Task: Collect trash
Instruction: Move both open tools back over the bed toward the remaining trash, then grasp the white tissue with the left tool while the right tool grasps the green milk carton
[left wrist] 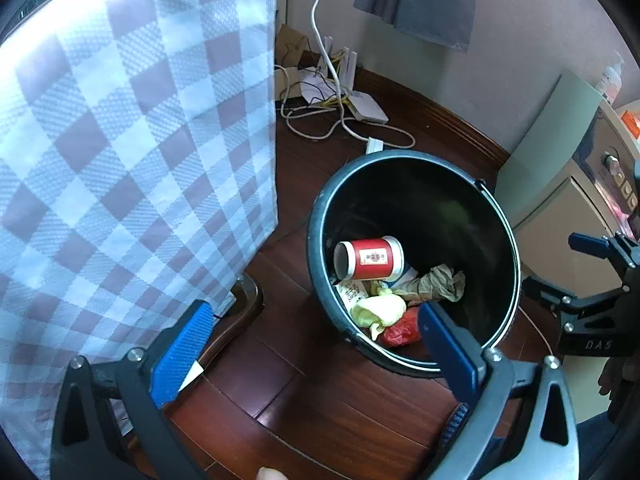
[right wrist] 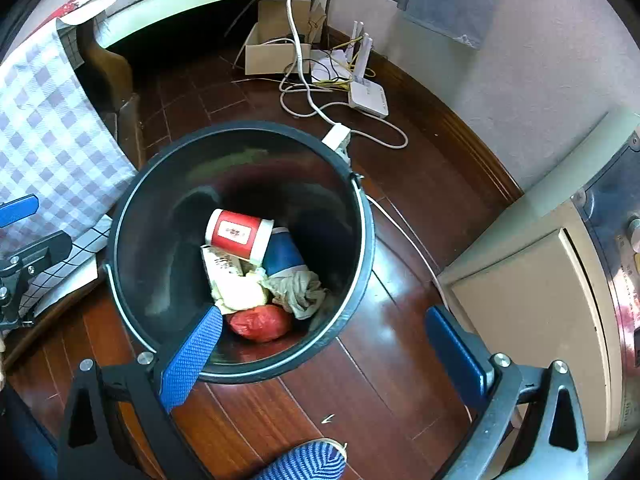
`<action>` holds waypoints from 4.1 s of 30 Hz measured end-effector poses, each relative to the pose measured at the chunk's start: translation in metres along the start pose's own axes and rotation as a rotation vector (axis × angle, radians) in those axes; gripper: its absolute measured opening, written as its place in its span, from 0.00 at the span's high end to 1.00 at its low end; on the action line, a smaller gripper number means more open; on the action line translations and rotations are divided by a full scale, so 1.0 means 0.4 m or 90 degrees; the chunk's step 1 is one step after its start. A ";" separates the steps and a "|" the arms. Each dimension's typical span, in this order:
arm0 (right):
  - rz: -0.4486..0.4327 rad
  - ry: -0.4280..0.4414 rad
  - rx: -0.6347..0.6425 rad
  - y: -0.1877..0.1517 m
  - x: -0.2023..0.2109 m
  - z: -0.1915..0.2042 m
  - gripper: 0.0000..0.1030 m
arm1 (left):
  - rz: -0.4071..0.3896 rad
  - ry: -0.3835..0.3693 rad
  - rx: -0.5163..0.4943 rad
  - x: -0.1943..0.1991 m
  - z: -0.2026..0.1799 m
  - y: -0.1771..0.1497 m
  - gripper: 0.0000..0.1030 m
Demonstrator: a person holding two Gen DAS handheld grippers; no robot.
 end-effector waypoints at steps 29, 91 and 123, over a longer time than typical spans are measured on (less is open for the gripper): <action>-0.069 0.025 0.013 0.006 0.165 0.077 0.01 | -0.069 0.040 0.021 0.189 0.049 -0.024 0.01; -0.190 0.299 0.377 0.377 0.409 1.127 0.01 | -0.186 0.349 0.384 0.631 1.041 -0.247 0.07; -0.146 0.352 0.368 0.585 0.313 1.386 0.63 | -0.181 0.301 0.367 0.525 1.208 -0.129 0.68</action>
Point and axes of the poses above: each gripper's, at about its wrist camera, not at the fingertips, and x roughly against the way its jaws point, z to its left, y to its top, the point moved 5 cm from there along -x, roughly the way its jaws point, and after that the axes turned 2 degrees about -x, right-handed, at the moved point
